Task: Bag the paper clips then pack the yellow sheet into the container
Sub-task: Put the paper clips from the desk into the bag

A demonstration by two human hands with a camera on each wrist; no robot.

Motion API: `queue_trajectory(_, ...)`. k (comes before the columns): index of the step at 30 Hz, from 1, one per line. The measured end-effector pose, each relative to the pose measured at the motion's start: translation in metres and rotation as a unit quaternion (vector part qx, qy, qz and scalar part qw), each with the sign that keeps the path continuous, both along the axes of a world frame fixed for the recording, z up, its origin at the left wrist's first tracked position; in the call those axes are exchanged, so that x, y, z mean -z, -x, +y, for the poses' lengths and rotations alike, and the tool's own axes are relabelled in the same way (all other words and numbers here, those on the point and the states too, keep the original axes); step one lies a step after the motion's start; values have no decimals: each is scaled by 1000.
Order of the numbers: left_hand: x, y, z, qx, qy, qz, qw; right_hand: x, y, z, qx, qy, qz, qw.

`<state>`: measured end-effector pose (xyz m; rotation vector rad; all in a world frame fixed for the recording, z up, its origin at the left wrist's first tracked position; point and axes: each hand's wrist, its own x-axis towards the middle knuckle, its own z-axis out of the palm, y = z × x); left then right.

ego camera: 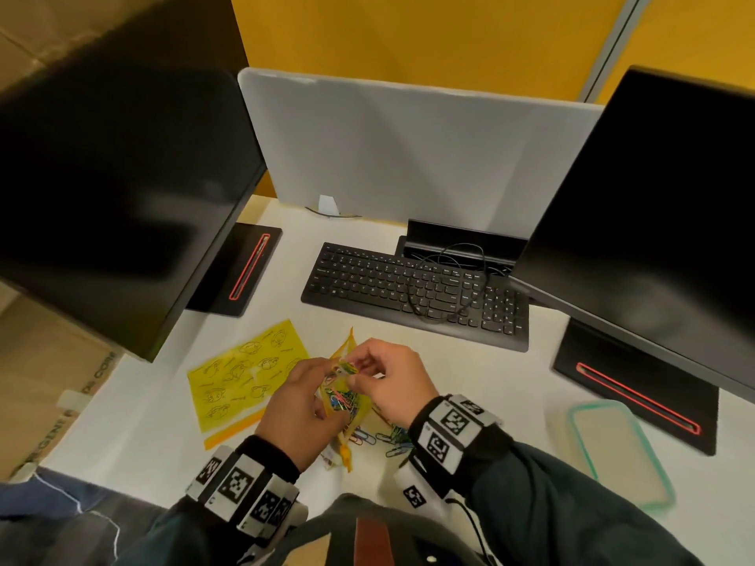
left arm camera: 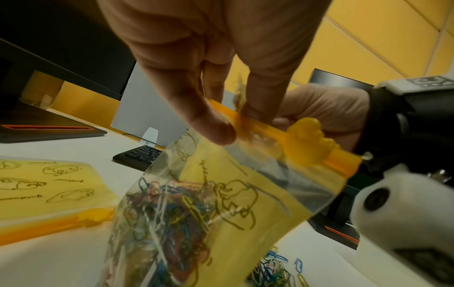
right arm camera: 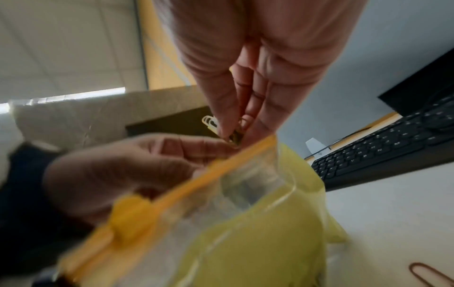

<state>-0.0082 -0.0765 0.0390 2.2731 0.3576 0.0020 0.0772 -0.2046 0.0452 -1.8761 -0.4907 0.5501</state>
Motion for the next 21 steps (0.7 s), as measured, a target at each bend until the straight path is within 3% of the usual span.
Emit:
queue_trajectory(3, 0, 2, 2, -1, 2, -6, 1000, 4, 4, 4, -30, 38, -21, 999)
queue_trajectory(7, 3, 2, 4, -1, 3, -2, 1000, 5, -12, -17, 72, 58, -94, 991)
queue_trajectory(9, 4, 1, 4, -1, 3, -2, 1000, 16, -24, -38, 61, 183, -104, 976)
queue_trajectory(11, 5, 1, 5, -1, 3, -3, 1000, 34, -27, -60, -30, 340, -74, 937)
queue_trajectory(13, 6, 1, 5, -3, 4, -4, 1000, 51, -21, -76, -119, 420, -56, 898)
queue_trajectory(15, 6, 0, 6, -2, 4, -3, 1000, 60, -16, -80, -151, 436, -74, 884)
queue_trajectory(21, 6, -1, 4, 8, 6, -2, 1000, 71, -26, -58, -176, 403, -133, 888)
